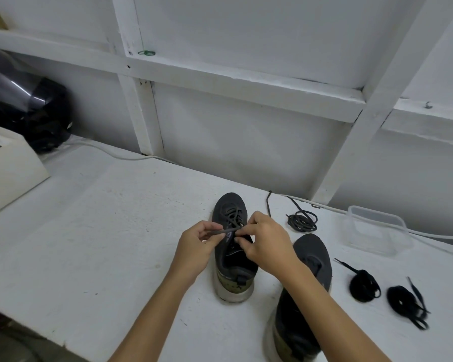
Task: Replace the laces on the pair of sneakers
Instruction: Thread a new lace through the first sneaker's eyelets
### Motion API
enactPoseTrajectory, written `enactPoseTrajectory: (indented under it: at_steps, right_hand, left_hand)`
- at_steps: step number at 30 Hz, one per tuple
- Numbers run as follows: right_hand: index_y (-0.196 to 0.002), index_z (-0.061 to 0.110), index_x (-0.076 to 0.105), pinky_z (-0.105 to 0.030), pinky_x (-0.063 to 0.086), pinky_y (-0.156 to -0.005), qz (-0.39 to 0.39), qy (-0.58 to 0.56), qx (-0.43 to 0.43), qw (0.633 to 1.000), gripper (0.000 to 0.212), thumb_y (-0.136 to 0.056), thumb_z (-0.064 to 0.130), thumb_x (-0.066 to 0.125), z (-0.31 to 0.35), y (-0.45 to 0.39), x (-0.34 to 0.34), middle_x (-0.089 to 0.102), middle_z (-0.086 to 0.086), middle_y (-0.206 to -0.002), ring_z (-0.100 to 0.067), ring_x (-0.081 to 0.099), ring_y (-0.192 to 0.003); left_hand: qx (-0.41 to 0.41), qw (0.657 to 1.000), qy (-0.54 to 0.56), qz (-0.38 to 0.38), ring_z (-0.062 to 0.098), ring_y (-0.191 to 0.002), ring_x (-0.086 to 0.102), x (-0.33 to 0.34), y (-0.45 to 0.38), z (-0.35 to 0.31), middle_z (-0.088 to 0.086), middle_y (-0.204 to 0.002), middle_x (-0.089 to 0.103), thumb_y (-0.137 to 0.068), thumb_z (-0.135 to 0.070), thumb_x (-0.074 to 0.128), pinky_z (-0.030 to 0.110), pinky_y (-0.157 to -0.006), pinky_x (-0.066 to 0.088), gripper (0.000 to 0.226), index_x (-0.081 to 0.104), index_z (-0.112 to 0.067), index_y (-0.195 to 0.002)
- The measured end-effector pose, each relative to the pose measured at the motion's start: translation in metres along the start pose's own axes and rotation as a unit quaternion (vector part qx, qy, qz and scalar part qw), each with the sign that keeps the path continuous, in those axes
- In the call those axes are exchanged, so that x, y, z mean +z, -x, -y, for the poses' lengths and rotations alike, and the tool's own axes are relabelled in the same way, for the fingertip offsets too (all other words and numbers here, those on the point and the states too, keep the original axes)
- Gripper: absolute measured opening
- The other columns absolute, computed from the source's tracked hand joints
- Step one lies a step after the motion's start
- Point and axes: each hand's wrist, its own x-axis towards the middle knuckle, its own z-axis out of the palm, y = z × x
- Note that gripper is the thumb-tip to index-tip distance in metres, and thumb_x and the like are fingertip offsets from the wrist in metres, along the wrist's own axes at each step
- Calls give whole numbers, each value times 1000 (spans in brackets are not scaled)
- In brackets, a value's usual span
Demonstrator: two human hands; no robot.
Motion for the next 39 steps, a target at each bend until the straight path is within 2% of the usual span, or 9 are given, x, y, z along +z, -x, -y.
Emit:
enactPoseTrajectory:
  at_steps: [6,15,19,22,25,28,32,37,39]
  right_hand:
    - [-107,35,79,-17,25,-57,0,-30,17,999,17,-92,39,71,0,-3,3,46,11,-87,-8,43,-81]
    - [-105,32,79,-24,37,-66,28,-70,48,996,16,-93,35,69,2,-3,5,47,10,-90,-12,49,-86]
    - [-108,29,76,-25,39,-76,92,-92,43,991,20,-91,36,68,1,-2,4,42,16,-95,-11,48,-94]
    - [-105,31,76,-24,38,-75,82,-77,44,993,16,-94,37,67,1,-3,2,46,13,-96,-9,49,-89]
    - [-101,33,75,-25,37,-73,81,-66,22,994,14,-96,33,62,3,-4,-2,48,14,-91,-8,51,-82]
    - [-98,28,73,-26,48,-77,53,-125,23,991,11,-97,26,61,1,-7,-11,59,7,-96,-10,61,-83]
    - [-90,26,62,-29,60,-59,-25,-350,160,923,15,-101,22,53,-8,-8,-32,62,3,-96,-15,76,-74]
    - [-92,19,61,-29,60,-57,-85,-394,240,883,14,-102,20,51,-15,-2,-36,64,-4,-92,-16,76,-75]
    - [-94,17,59,-30,59,-59,-87,-484,257,832,13,-103,18,50,-13,-3,-35,69,-7,-94,-20,77,-81]
  left_hand:
    - [3,1000,3,-10,1,-86,70,2,-1,-1,-14,-88,75,-87,-14,76,18,-73,54,13,73,-25,-92]
    - [-11,999,-5,35,7,-91,72,0,7,-3,-7,-91,77,-90,-26,74,35,-88,59,5,79,-28,-91]
    - [-20,997,-59,38,24,-85,68,-3,6,-3,11,-85,71,-92,-40,69,51,-89,56,29,74,-12,-82]
    - [-16,996,-48,69,9,-95,70,-5,10,-2,-7,-94,75,-91,-37,71,34,-89,58,11,77,-28,-95]
    - [26,992,-103,73,-6,-94,65,-5,15,-2,-16,-98,73,-84,-28,77,7,-78,50,24,68,-39,-104]
    - [39,992,-121,12,-6,-83,64,2,16,-5,-13,-90,70,-83,-17,72,4,-65,46,26,66,-33,-103]
    - [15,997,-81,-3,-2,-77,63,7,19,-2,-16,-86,68,-83,-18,70,8,-63,48,25,65,-35,-99]
    - [-5,997,-77,9,0,-73,61,8,18,-2,-19,-88,67,-81,-21,70,15,-64,51,24,65,-37,-98]
    - [-8,996,-88,-11,-2,-72,62,10,18,-5,-14,-85,68,-79,-21,73,11,-61,49,23,64,-35,-95]
